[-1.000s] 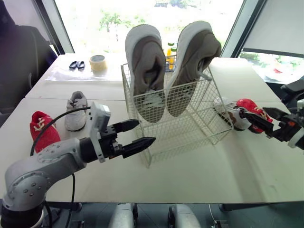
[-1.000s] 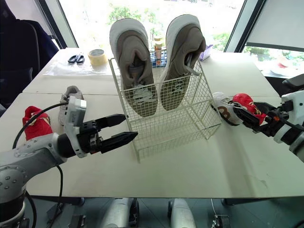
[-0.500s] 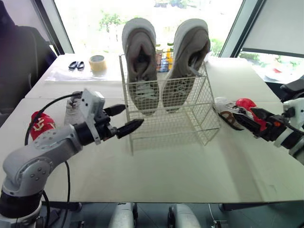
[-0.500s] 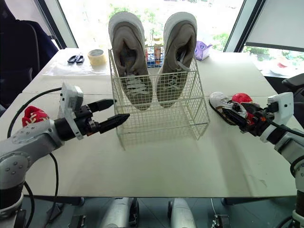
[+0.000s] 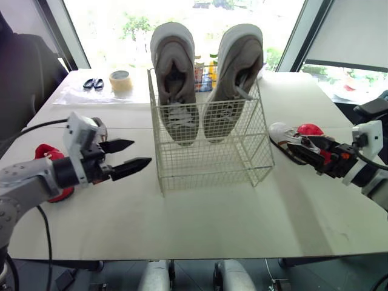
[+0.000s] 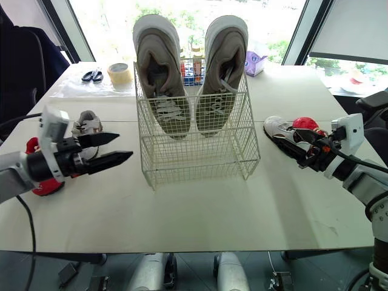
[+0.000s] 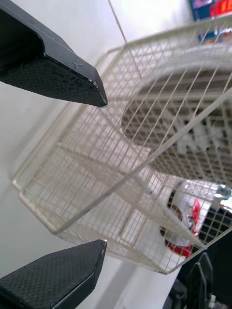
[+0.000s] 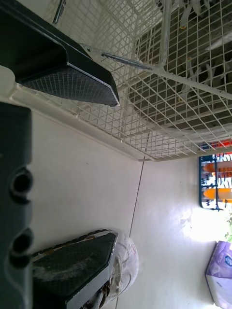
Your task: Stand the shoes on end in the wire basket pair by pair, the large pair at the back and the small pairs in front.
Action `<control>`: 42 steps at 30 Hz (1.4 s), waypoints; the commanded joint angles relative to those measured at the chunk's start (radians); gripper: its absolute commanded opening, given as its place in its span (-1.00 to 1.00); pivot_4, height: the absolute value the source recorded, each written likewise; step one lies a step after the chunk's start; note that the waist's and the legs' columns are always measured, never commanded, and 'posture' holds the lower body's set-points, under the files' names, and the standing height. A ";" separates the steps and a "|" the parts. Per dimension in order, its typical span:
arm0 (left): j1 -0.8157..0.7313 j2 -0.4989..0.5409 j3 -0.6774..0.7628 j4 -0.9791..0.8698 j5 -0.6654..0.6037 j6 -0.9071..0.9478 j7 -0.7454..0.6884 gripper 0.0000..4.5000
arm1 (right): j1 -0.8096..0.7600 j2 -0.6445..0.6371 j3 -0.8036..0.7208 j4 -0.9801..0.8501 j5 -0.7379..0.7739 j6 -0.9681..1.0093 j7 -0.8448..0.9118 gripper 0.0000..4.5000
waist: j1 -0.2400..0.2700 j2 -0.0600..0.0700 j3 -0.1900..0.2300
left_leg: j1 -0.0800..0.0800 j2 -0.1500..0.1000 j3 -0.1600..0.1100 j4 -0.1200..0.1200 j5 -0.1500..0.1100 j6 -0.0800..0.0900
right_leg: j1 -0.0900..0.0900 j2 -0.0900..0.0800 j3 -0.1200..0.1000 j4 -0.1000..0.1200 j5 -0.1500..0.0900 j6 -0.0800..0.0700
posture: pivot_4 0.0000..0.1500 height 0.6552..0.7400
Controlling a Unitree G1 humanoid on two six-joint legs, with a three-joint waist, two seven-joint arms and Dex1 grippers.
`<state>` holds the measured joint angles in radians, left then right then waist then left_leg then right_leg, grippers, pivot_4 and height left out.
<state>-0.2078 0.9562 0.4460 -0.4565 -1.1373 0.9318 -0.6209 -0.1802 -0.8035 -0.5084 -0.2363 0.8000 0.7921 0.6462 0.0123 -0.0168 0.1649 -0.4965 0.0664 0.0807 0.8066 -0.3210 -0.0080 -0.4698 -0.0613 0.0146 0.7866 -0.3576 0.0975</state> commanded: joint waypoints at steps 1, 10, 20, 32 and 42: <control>-0.034 0.021 0.072 0.003 -0.098 0.024 -0.012 0.99 | -0.025 -0.018 -0.015 0.019 -0.009 -0.022 0.011 1.00 | -0.001 0.000 0.000 | 0.000 0.000 0.000 0.000 0.000 0.000 | 0.000 0.000 0.000 0.000 0.000 0.000 | 1.00 -0.86; -0.046 0.001 0.061 -0.032 -0.199 0.035 0.060 0.99 | -0.049 -0.015 -0.017 0.005 0.015 0.007 0.011 1.00 | -0.002 0.000 0.000 | 0.000 0.000 0.000 -0.001 0.000 0.000 | -0.001 0.000 0.000 0.000 0.000 0.000 | 1.00 -0.86; -0.062 -0.001 0.059 -0.018 -0.198 0.019 0.077 0.99 | -0.071 -0.022 -0.005 0.027 0.020 0.011 0.037 1.00 | -0.002 0.000 0.000 | -0.001 0.000 0.001 -0.001 0.000 0.000 | -0.001 0.000 0.000 0.000 0.000 0.000 | 1.00 -0.86; 0.003 0.078 0.161 0.041 -0.095 0.012 0.045 0.99 | -0.107 -0.026 0.039 0.105 -0.013 -0.008 0.105 1.00 | -0.004 0.000 0.001 | -0.001 0.000 0.002 -0.001 0.000 0.000 | -0.002 0.000 0.001 0.000 0.000 0.000 | 1.00 -0.86; 0.075 0.107 0.169 0.103 0.088 -0.038 -0.051 0.99 | -0.118 -0.042 0.039 0.143 -0.034 -0.025 0.134 1.00 | 0.000 0.000 0.001 | -0.001 0.000 0.004 -0.002 0.000 0.000 | -0.005 -0.001 0.001 0.001 0.000 0.000 | 1.00 -0.86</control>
<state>-0.1183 1.0598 0.5836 -0.3433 -1.0510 0.9102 -0.6606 -0.2906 -0.8349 -0.4462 -0.0824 0.7660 0.7880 0.7744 0.0121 -0.0167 0.1658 -0.4975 0.0668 0.0844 0.8045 -0.3211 -0.0080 -0.4751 -0.0625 0.0161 0.7870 -0.3577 0.0972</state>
